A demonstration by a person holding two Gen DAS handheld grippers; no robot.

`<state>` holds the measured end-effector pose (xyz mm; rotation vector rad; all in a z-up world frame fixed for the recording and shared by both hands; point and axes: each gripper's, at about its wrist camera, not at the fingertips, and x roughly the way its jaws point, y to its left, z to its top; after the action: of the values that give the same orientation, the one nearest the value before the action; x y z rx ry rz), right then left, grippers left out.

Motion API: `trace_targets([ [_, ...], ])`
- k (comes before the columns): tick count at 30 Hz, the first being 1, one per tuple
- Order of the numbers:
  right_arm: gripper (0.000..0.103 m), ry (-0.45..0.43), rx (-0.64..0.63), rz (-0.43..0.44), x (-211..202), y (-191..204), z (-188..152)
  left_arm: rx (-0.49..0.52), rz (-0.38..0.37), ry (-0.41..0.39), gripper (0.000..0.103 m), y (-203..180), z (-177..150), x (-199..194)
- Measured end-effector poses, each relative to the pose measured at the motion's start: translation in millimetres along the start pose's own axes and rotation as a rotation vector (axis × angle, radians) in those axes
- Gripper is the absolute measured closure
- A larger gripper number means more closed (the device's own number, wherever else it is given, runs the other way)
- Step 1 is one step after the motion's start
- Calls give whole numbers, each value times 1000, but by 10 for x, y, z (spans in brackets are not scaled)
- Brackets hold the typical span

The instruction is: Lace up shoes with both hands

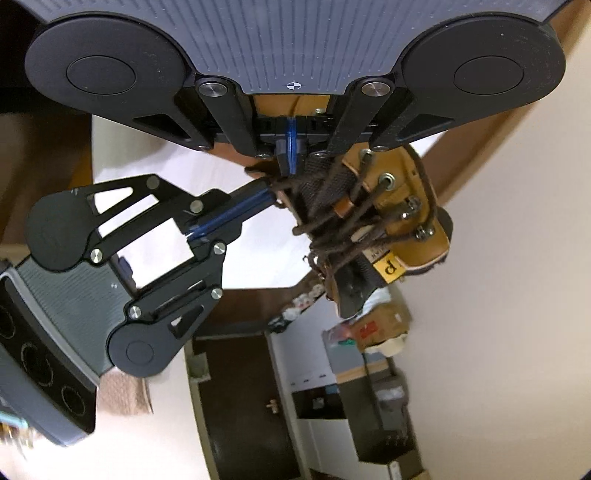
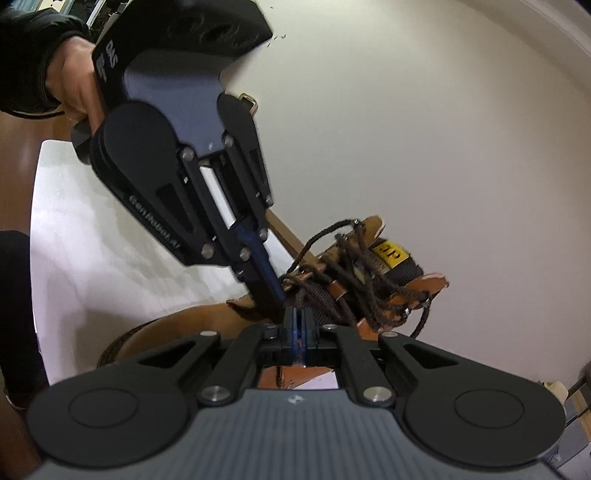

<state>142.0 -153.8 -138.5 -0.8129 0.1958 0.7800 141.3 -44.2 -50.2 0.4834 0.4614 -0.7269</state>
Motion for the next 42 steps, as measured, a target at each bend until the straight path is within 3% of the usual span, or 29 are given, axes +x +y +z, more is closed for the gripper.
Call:
trace_targets([
  [3,97,5,-26,11,-36,35,-23,36,8,1,98,-6,-24,-89],
  [7,95,-24,32,-16,-156,-51,-18,47,96,1,98,57,-57,-121],
  [15,91,27,14,-131,-47,-165,-58,127,115,10,91,-7,-33,26],
  [28,91,23,-22,-139,-54,-135,-36,235,153,27,83,-203,-17,122],
  [31,91,25,-27,-138,-16,-139,-32,231,154,32,83,-234,6,175],
  [35,91,29,-38,-138,4,-127,-25,197,148,48,99,-271,36,211],
  [40,91,36,-68,-151,23,-76,2,166,141,53,100,-265,54,193],
  [42,100,57,-61,-157,44,-66,11,138,127,49,101,-247,56,174],
])
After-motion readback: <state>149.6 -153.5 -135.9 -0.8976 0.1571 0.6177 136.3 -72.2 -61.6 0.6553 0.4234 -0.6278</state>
